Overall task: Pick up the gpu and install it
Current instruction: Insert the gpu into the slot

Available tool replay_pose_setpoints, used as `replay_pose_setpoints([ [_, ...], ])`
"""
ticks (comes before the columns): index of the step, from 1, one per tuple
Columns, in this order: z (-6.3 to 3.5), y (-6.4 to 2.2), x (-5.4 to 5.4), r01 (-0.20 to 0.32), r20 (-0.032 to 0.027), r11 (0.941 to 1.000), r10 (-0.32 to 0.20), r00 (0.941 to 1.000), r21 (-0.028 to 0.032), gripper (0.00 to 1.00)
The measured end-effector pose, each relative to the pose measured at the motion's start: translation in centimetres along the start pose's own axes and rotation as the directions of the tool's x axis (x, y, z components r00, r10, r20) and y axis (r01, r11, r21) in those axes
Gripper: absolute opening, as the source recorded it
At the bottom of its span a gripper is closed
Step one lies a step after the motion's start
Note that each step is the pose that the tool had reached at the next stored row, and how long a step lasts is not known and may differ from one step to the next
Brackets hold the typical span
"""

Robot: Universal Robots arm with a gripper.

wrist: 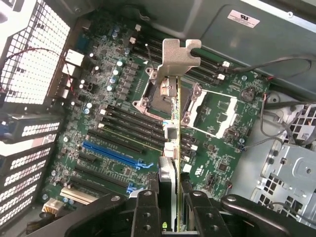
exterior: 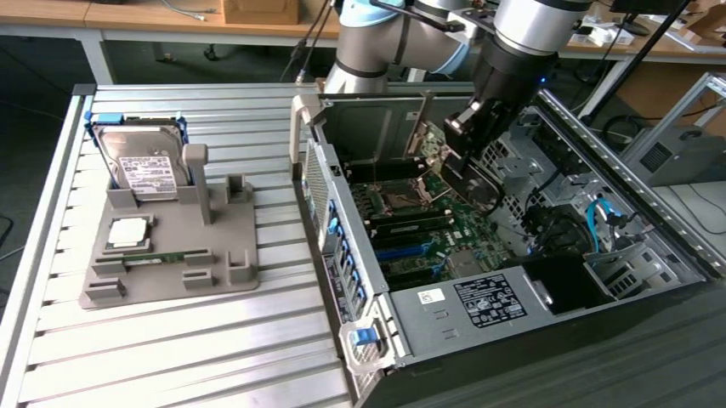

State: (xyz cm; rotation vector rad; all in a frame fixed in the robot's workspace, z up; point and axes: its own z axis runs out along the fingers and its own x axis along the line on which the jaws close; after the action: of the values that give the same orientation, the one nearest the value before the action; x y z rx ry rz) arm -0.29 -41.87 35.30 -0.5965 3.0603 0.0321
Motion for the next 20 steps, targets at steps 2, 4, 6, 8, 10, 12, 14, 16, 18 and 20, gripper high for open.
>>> replay_pose_setpoints([
  [2,0.00,0.00,0.00,0.013,-0.0002,0.9999,-0.013,0.9999,-0.0003,0.27],
  [4,0.00,0.00,0.00,0.021,-0.0003,0.9998,-0.021,0.9998,-0.0006,0.27],
  [6,0.00,0.00,0.00,0.029,-0.0004,0.9996,-0.029,0.9996,-0.0009,0.27],
  [8,0.00,0.00,0.00,0.037,-0.0006,0.9993,-0.037,0.9993,-0.0010,0.27],
  [10,0.00,0.00,0.00,0.047,-0.0008,0.9989,-0.047,0.9989,-0.0011,0.27],
  [12,0.00,0.00,0.00,0.055,-0.0009,0.9985,-0.055,0.9985,-0.0014,0.27],
  [14,0.00,0.00,0.00,0.065,-0.0010,0.9979,-0.065,0.9979,-0.0016,0.27],
  [16,0.00,0.00,0.00,0.073,-0.0011,0.9973,-0.073,0.9973,-0.0019,0.27],
  [18,0.00,0.00,0.00,0.080,-0.0012,0.9968,-0.080,0.9968,-0.0021,0.27],
  [20,0.00,0.00,0.00,0.087,-0.0014,0.9962,-0.087,0.9962,-0.0023,0.27],
])
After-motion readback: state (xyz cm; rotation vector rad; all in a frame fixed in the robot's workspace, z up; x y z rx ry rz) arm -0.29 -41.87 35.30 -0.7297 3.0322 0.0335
